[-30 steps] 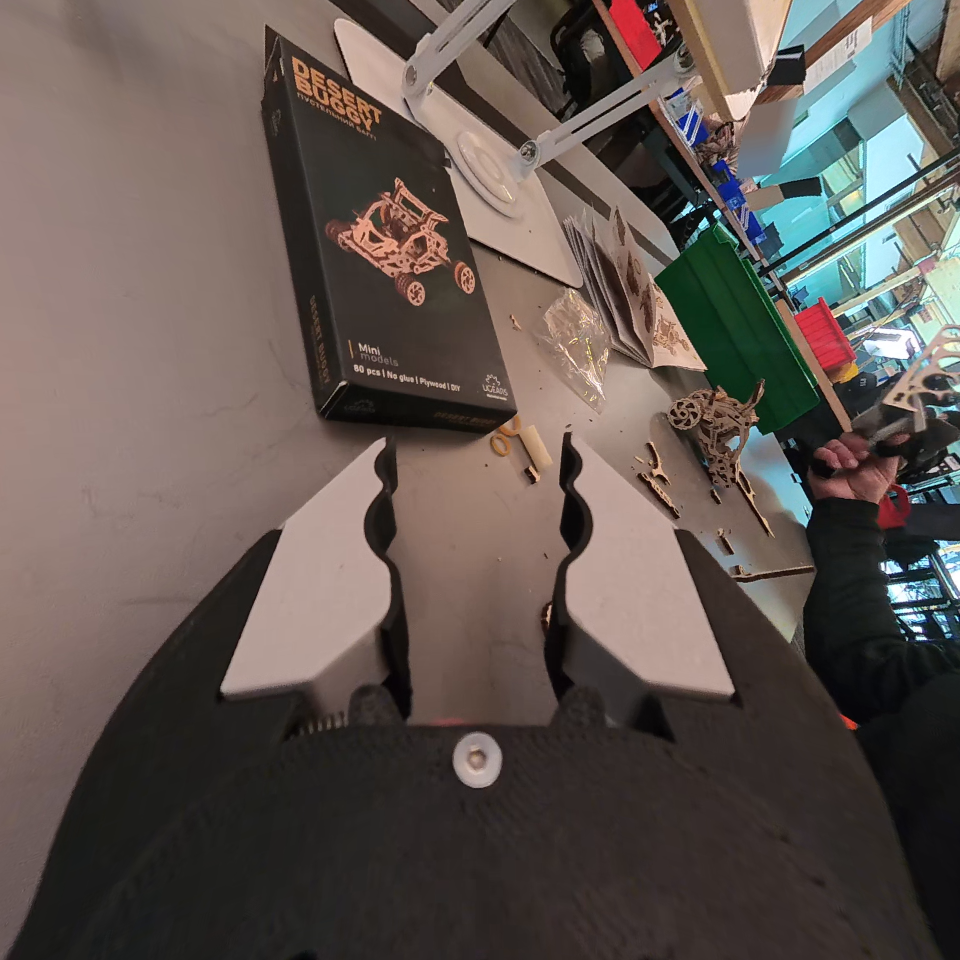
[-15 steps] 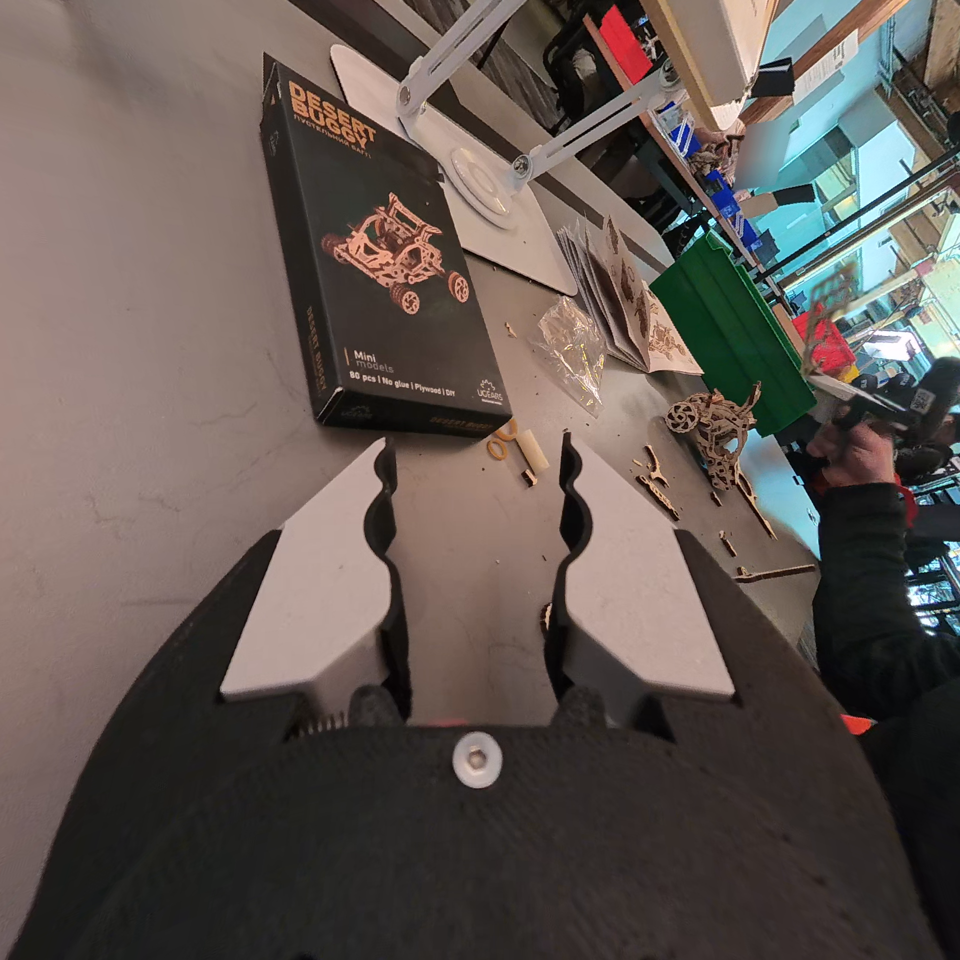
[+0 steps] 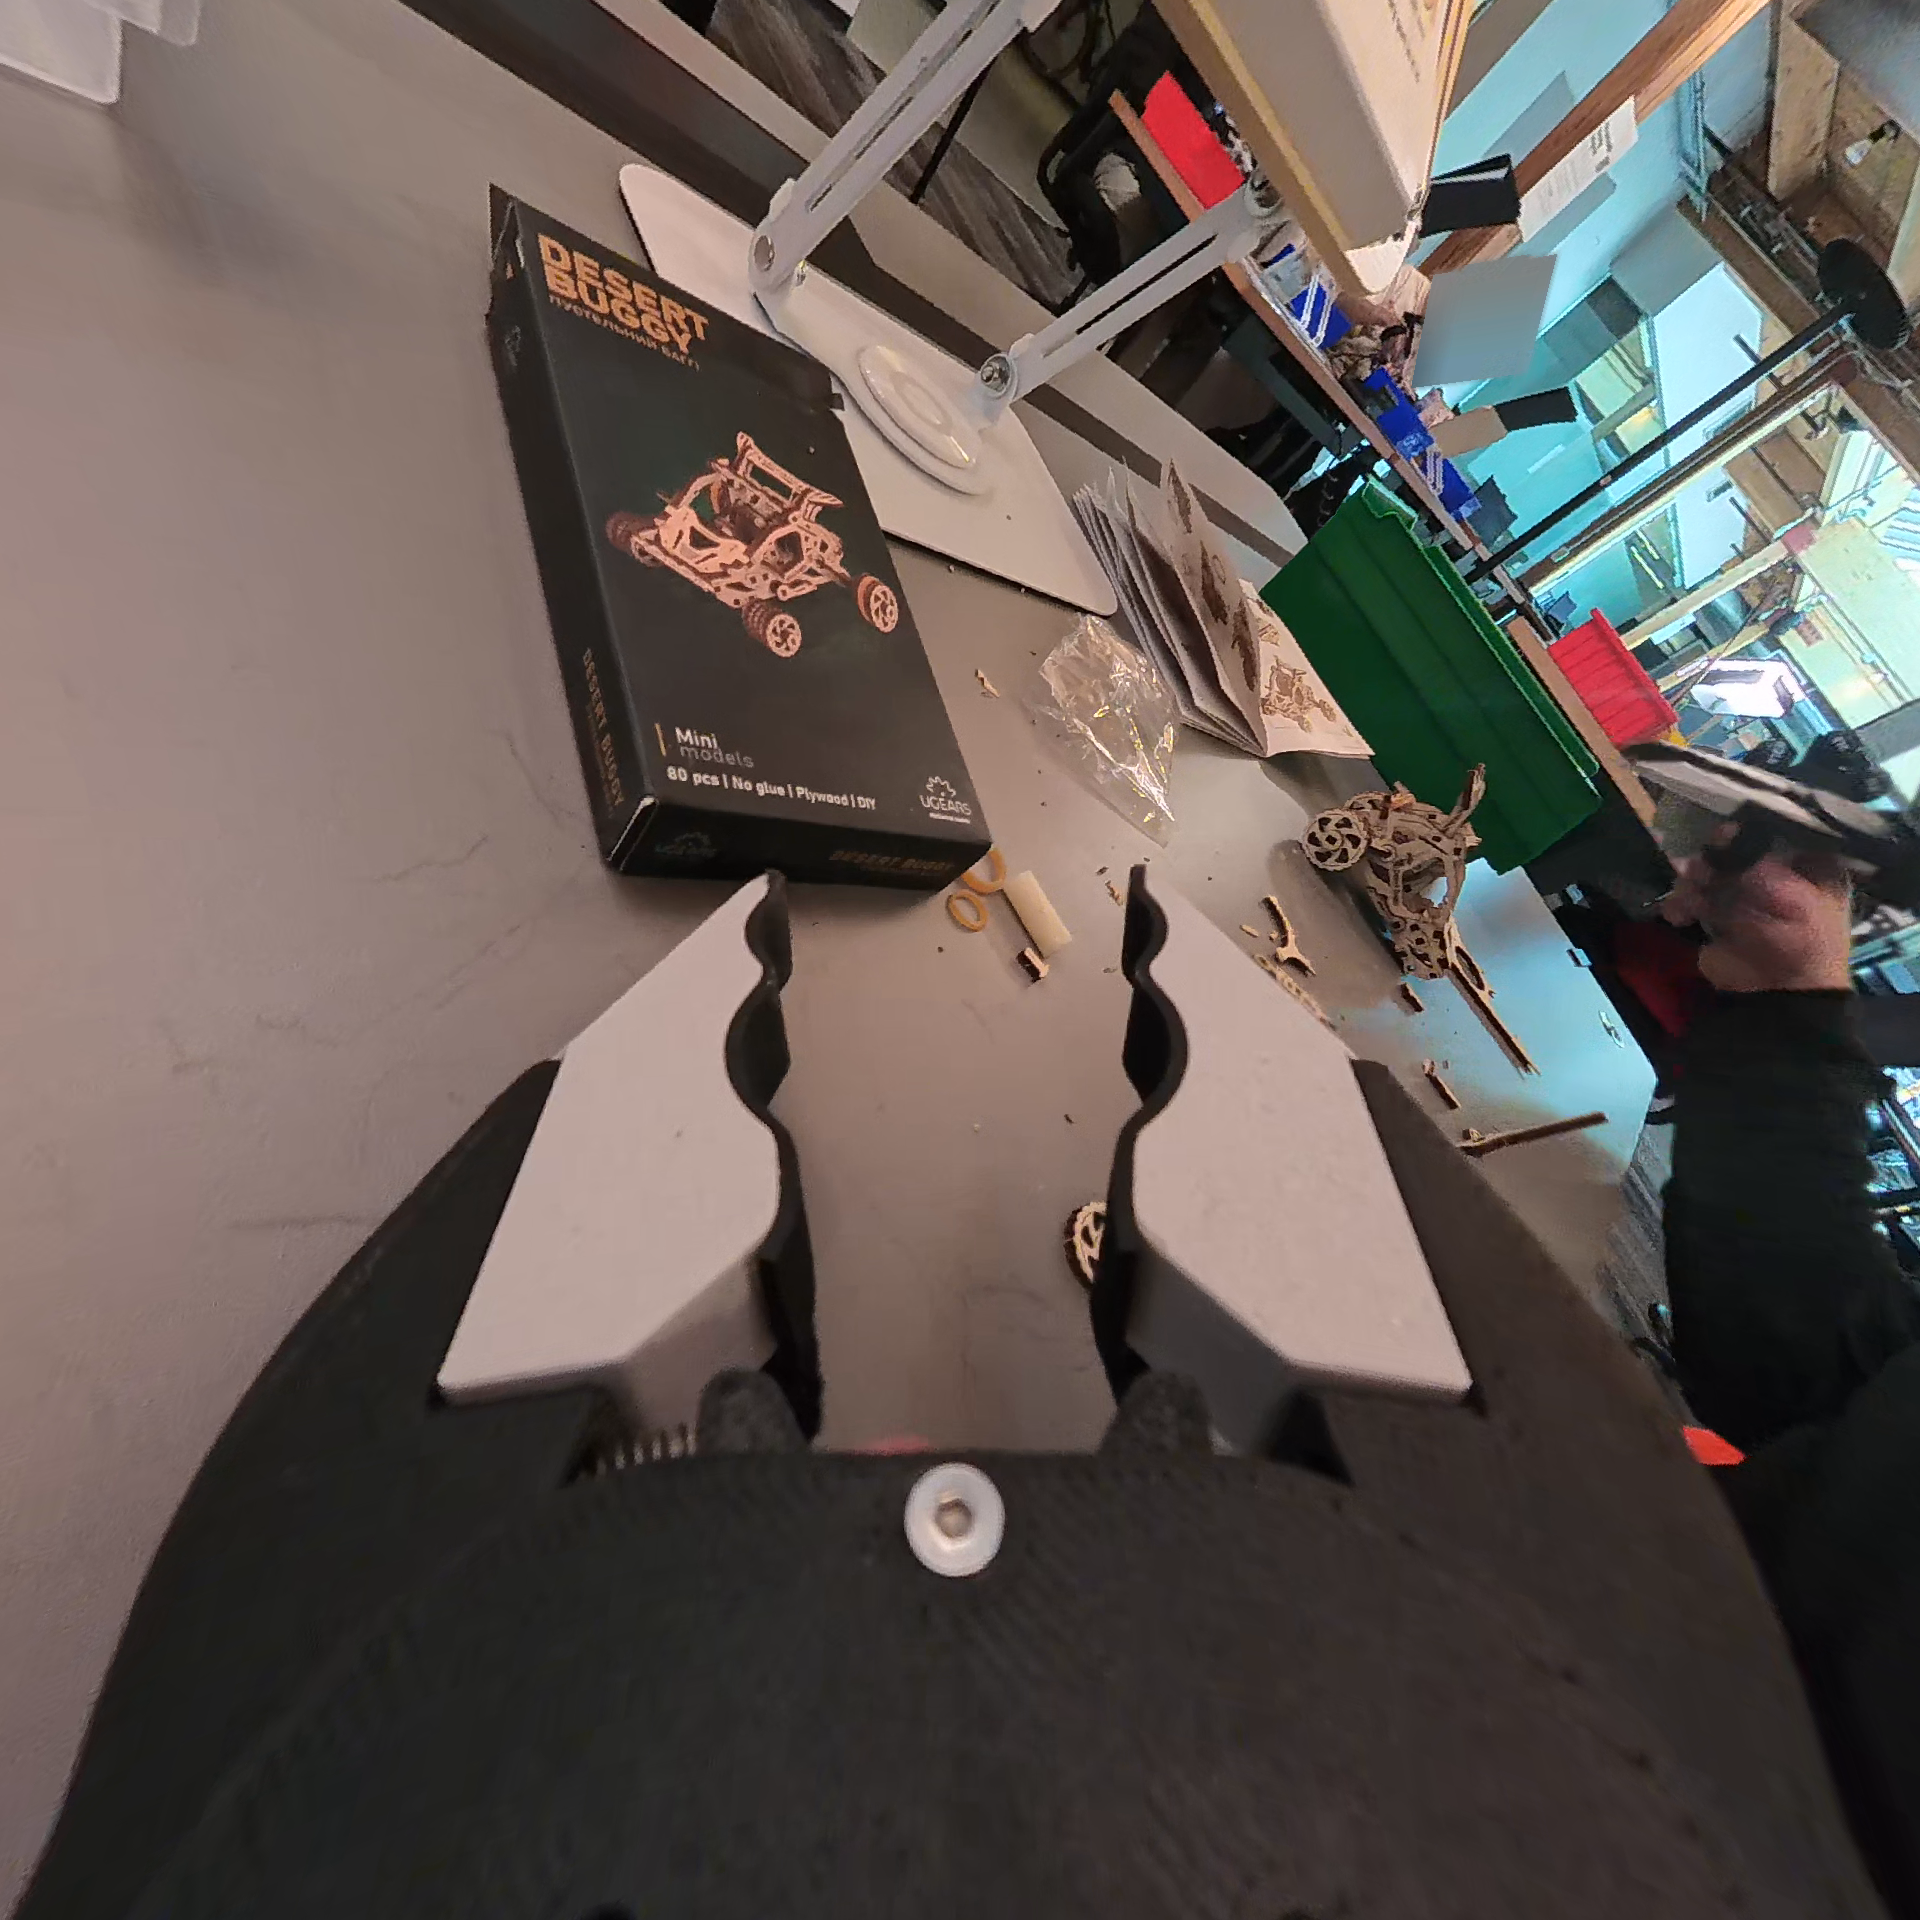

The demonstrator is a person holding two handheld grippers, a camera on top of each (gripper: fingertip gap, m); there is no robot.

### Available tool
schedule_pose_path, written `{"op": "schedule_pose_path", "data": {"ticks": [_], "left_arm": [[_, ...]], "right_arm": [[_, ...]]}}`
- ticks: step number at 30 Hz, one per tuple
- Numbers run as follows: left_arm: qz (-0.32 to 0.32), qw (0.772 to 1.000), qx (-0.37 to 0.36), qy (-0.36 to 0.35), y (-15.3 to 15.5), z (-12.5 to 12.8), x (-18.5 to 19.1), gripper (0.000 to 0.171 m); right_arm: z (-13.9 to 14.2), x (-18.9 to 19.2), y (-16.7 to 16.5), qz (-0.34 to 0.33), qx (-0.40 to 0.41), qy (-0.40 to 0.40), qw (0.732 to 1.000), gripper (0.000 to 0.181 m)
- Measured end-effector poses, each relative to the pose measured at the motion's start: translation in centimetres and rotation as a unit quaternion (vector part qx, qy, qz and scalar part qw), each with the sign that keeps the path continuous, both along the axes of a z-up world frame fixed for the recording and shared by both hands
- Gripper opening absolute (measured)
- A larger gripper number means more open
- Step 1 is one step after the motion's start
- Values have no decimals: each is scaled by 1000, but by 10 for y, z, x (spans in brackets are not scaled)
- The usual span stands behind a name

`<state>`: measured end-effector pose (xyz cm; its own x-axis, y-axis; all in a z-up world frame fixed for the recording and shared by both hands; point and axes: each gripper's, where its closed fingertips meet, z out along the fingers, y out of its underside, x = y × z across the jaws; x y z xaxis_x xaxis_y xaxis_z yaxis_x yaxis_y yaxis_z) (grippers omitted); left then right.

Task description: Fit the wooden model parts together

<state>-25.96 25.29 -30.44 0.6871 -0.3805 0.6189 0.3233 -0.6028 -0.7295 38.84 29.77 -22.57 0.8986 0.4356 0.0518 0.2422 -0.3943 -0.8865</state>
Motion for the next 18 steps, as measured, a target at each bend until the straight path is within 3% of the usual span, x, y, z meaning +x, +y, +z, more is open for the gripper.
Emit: {"op": "schedule_pose_path", "data": {"ticks": [4,9,11,13,16,18], "left_arm": [[-4,1000,-1,-3,0,0,1,62],[-1,1000,-3,-2,0,0,0,62],[-1,1000,-7,2,0,-2,0,61],[0,1000,-12,5,1,-4,1,62],[0,1000,-18,7,1,-6,1,61],[0,1000,-20,8,2,-6,1,61]], "right_arm": [[-4,-47,-43,64,-30,31,997,42],[-67,-112,-86,141,-138,11,980,47],[-80,-124,-93,151,-135,1,979,44],[-68,-117,-90,137,-89,13,986,37],[-41,-69,-64,72,-16,7,997,38],[-47,-49,-46,75,-22,9,997,43]]}}
